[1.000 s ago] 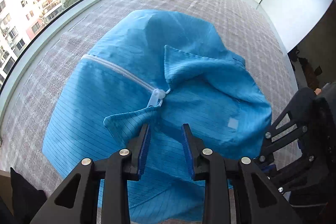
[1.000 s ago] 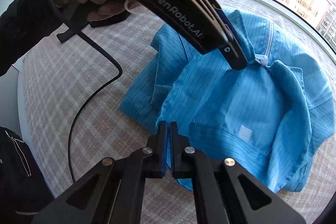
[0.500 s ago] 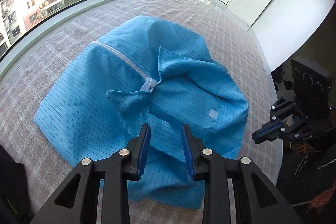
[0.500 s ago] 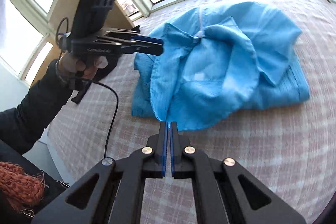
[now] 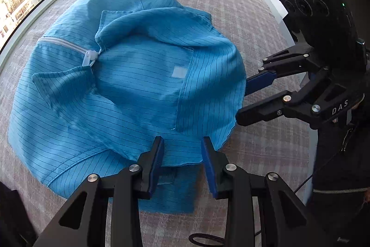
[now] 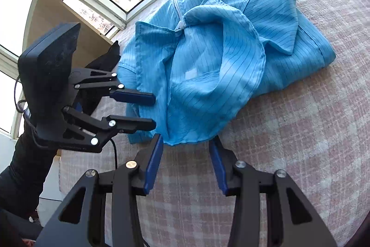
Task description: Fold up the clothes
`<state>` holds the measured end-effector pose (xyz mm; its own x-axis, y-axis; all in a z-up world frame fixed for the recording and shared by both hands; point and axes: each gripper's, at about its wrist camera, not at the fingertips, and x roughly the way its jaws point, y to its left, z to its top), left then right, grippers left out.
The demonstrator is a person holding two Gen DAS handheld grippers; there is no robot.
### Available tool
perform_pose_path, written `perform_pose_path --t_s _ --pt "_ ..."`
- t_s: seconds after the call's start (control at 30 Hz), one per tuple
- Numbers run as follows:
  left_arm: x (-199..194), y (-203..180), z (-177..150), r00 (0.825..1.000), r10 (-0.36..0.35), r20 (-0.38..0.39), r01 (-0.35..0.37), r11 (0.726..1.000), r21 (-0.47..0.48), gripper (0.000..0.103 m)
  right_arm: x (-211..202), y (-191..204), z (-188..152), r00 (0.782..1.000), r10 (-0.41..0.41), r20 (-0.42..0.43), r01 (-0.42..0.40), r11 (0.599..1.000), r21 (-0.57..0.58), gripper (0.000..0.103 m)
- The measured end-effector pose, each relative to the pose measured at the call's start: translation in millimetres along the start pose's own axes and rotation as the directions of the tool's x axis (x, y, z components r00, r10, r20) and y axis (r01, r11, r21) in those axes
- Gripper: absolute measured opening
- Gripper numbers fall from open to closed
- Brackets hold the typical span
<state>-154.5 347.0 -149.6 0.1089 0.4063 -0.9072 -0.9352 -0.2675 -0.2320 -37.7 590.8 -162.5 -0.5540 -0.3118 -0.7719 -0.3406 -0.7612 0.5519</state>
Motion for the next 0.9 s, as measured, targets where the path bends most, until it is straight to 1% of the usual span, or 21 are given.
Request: perform_pose_path --t_s 0.07,0.17,0.2,0.23,0.27,0.3,0.33,0.37,0.43,0.5,0.53,0.57,0.6,0.63,0.67,0.7,0.73,0.8,0.83,0.87,0.9 --pt "-1 -1 -4 1.0 -0.003 0.005 0.003 1.0 0.004 0.032 6 -4 6 0.999 0.03 -0.016 -0.03 0.999 0.025 0.041" --pt "-4 -1 -7 1.0 -0.006 0.016 0.006 1.0 0.005 0.032 22 -2 10 0.996 0.074 -0.052 -0.074 0.997 0.013 0.04" --pt "-5 0 -8 1.0 -0.005 0.019 0.005 1.0 0.004 0.032 26 -1 11 0.995 0.085 -0.06 -0.085 0.996 0.005 0.035" --pt "-6 0 -10 1.0 -0.003 0.019 0.003 1.0 0.007 0.032 29 -1 12 0.993 0.104 -0.061 -0.104 0.995 0.008 0.023" --pt "-7 1 -11 1.0 0.001 0.017 -0.001 1.0 0.011 0.032 30 -4 12 0.99 0.134 -0.052 -0.133 0.991 0.022 0.013" --pt "-8 1 -12 1.0 0.005 0.016 -0.005 1.0 0.013 0.032 29 -7 13 0.985 0.17 -0.035 -0.169 0.985 0.042 0.011" --pt "-8 2 -13 1.0 0.005 0.016 -0.005 1.0 0.01 0.032 23 -11 14 0.977 0.213 0.0 -0.212 0.975 0.065 0.006" --pt "-9 4 -14 1.0 0.001 0.019 -0.002 1.0 0.004 0.032 14 -14 16 0.969 0.243 0.048 -0.246 0.966 0.075 0.006" --pt "-12 5 -14 1.0 -0.007 0.029 0.007 1.0 -0.005 0.032 -1 -14 23 0.953 0.269 0.136 -0.28 0.958 0.066 0.005" --pt "-17 4 -11 0.999 -0.017 0.044 0.017 1.0 0.004 0.032 -9 -13 33 0.944 0.277 0.177 -0.29 0.955 0.054 0.005" --pt "-20 4 -9 0.999 -0.013 0.044 0.013 1.0 0.018 0.032 -15 -13 35 0.945 0.266 0.188 -0.28 0.959 0.052 0.005" --pt "-22 4 -5 0.999 -0.001 0.038 -0.001 0.999 0.04 0.032 -17 -12 37 0.953 0.246 0.176 -0.257 0.965 0.044 0.005" --pt "-24 5 -2 0.999 0.012 0.031 -0.014 0.998 0.062 0.033 -14 -10 39 0.971 0.207 0.124 -0.211 0.977 0.025 0.006" --pt "-26 5 1 0.999 0.025 0.025 -0.027 0.996 0.084 0.035 -13 -9 37 0.987 0.149 0.06 -0.149 0.989 0.001 0.006" --pt "-29 5 4 0.999 0.039 0.019 -0.04 0.994 0.105 0.035 -14 -8 33 0.996 0.083 0.015 -0.082 0.996 -0.02 0.007" --pt "-31 5 7 0.999 0.052 0.014 -0.053 0.99 0.127 0.035 -12 -6 31 0.999 0.042 -0.006 -0.042 0.998 -0.04 0.009" --pt "-33 5 10 0.998 0.065 0.009 -0.066 0.987 0.149 0.035 -11 -4 29 0.999 0.026 -0.021 -0.027 0.998 -0.057 0.011" --pt "-32 6 15 0.993 0.118 -0.027 -0.108 0.966 0.234 0.035 -14 2 24 0.998 -0.021 -0.055 0.014 0.992 -0.123 0.013" --pt "-31 6 19 0.99 0.135 -0.051 -0.116 0.955 0.273 0.035 -17 7 21 0.995 -0.064 -0.075 0.049 0.981 -0.186 0.017" --pt "-30 5 20 0.987 0.142 -0.078 -0.111 0.943 0.313 0.035 -20 13 18 0.99 -0.108 -0.092 0.082 0.965 -0.248 0.023" --pt "-29 3 21 0.984 0.146 -0.107 -0.099 0.929 0.357 0.035 -25 18 16 0.985 -0.14 -0.102 0.103 0.947 -0.304 0.026"
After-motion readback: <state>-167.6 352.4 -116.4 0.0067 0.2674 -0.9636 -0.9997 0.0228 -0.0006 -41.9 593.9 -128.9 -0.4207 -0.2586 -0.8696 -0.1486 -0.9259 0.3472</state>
